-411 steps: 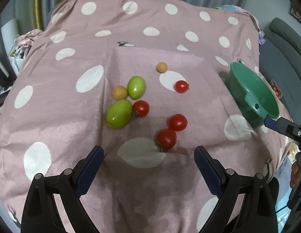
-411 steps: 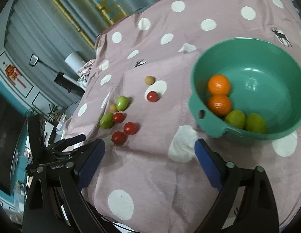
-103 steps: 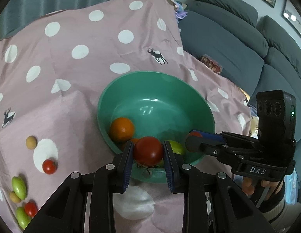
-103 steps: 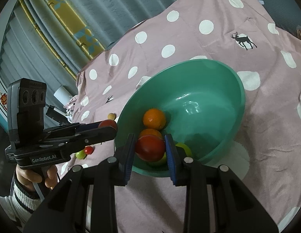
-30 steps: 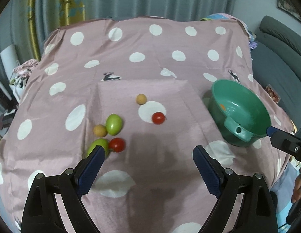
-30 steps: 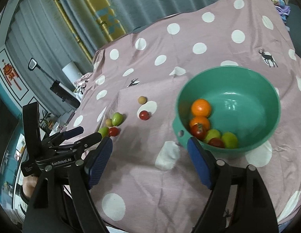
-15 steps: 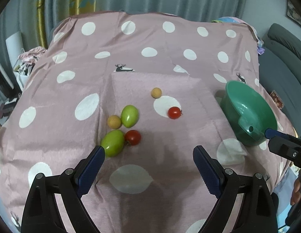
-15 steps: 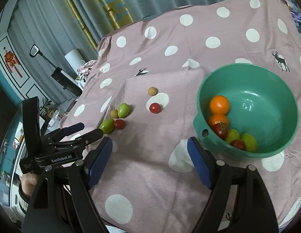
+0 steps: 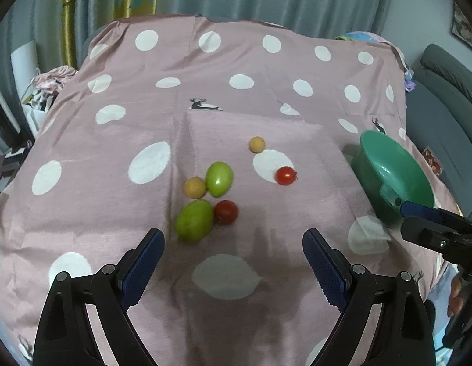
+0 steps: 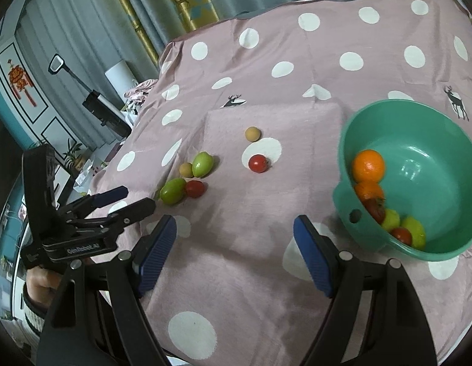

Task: Organize fruits
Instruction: 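Move the left tool back over the remaining fruits on the cloth, then reach both tools toward the two red tomatoes on the cloth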

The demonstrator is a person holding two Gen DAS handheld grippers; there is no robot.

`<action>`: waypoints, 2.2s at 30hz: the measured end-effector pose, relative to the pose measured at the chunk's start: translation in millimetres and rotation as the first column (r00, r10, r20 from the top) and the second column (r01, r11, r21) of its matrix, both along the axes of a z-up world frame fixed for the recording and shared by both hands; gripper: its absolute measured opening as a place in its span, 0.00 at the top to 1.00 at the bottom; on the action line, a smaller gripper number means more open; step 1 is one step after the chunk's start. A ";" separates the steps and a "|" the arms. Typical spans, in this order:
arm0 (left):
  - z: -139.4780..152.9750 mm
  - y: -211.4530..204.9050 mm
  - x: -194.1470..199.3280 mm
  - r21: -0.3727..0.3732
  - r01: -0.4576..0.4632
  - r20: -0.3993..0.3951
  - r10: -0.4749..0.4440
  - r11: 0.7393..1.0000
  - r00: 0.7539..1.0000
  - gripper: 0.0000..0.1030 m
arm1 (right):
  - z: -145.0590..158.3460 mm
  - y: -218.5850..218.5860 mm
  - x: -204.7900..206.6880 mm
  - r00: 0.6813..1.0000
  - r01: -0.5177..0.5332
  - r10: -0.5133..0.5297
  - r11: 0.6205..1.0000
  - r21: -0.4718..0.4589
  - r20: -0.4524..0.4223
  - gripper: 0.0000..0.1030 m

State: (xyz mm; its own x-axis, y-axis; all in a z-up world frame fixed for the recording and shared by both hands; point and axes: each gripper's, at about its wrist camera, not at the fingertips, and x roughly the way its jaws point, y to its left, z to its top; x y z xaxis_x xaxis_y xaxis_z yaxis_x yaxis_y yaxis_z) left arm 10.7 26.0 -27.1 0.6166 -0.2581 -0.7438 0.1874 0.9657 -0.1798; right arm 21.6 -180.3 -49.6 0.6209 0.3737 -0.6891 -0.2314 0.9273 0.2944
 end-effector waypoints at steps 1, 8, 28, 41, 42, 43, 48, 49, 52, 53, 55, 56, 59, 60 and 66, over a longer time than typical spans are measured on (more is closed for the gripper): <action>-0.4 4.6 -0.5 -0.002 -0.005 -0.002 0.005 1.000 1.000 0.11 | -1.2 1.7 1.3 1.000 -0.005 0.005 1.000 -0.004 -0.003 0.23; -6.1 37.6 -4.2 -0.010 -0.075 -0.027 0.075 0.997 0.997 0.11 | -9.8 8.9 8.5 0.999 -0.027 0.026 0.999 -0.018 -0.025 0.23; -9.6 17.9 3.5 -0.047 0.084 0.014 -0.083 0.995 0.996 0.11 | -26.7 25.4 30.6 0.996 -0.080 0.077 0.995 -0.063 -0.054 0.23; -15.7 0.2 31.5 -0.114 0.202 -0.011 -0.204 0.973 0.979 0.15 | -33.1 25.7 65.6 0.995 -0.089 0.084 0.992 -0.091 -0.058 0.26; -16.7 -1.3 32.3 -0.125 0.209 -0.015 -0.213 0.970 0.977 0.16 | -33.5 25.5 67.4 0.995 -0.091 0.086 0.992 -0.093 -0.058 0.27; -17.5 -3.0 32.2 -0.133 0.214 -0.017 -0.218 0.968 0.976 0.16 | -33.8 25.1 69.7 0.995 -0.092 0.086 0.991 -0.098 -0.058 0.28; -27.2 -13.0 33.6 -0.171 0.242 -0.065 -0.256 0.955 0.964 0.20 | -35.3 25.4 81.6 0.993 -0.104 0.098 0.988 -0.113 -0.059 0.32; -32.5 -16.8 35.5 -0.157 0.238 -0.088 -0.253 0.959 0.963 0.20 | -36.1 26.0 84.0 0.993 -0.111 0.104 0.987 -0.113 -0.060 0.34; -43.1 -21.7 42.7 -0.154 0.218 -0.136 -0.239 0.964 0.961 0.20 | -42.0 29.1 93.4 0.990 -0.125 0.116 0.985 -0.121 -0.079 0.36; -45.3 -22.4 45.1 -0.162 0.213 -0.144 -0.236 0.964 0.961 0.20 | -43.7 30.4 95.9 0.989 -0.130 0.120 0.984 -0.123 -0.085 0.38; -48.5 -24.4 49.9 -0.157 0.202 -0.150 -0.225 0.967 0.963 0.20 | -46.2 33.6 100.9 0.986 -0.148 0.137 0.980 -0.132 -0.091 0.40; -50.0 -25.1 52.4 -0.148 0.193 -0.152 -0.215 0.970 0.965 0.20 | -47.0 34.9 102.9 0.985 -0.154 0.142 0.979 -0.137 -0.093 0.42; -54.5 -24.5 59.8 -0.133 0.171 -0.158 -0.192 0.976 0.969 0.20 | -50.1 38.1 111.7 0.983 -0.168 0.154 0.974 -0.150 -0.102 0.44; -55.8 -23.9 62.4 -0.127 0.160 -0.162 -0.180 0.979 0.970 0.20 | -51.0 38.5 114.5 0.982 -0.170 0.155 0.973 -0.154 -0.105 0.44; -58.3 -25.4 70.9 -0.107 0.175 -0.157 -0.191 0.979 0.969 0.21 | -60.0 44.4 132.3 0.979 -0.183 0.161 0.963 -0.196 -0.126 0.46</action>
State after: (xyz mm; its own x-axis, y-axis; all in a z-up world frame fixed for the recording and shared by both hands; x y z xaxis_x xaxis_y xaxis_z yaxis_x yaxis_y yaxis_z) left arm 81.7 0.6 -85.4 0.4227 -0.4270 -0.7994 0.3195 0.8956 -0.3094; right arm 153.9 -135.9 -109.6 0.4776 0.3119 -0.8213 -0.3703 0.9192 0.1338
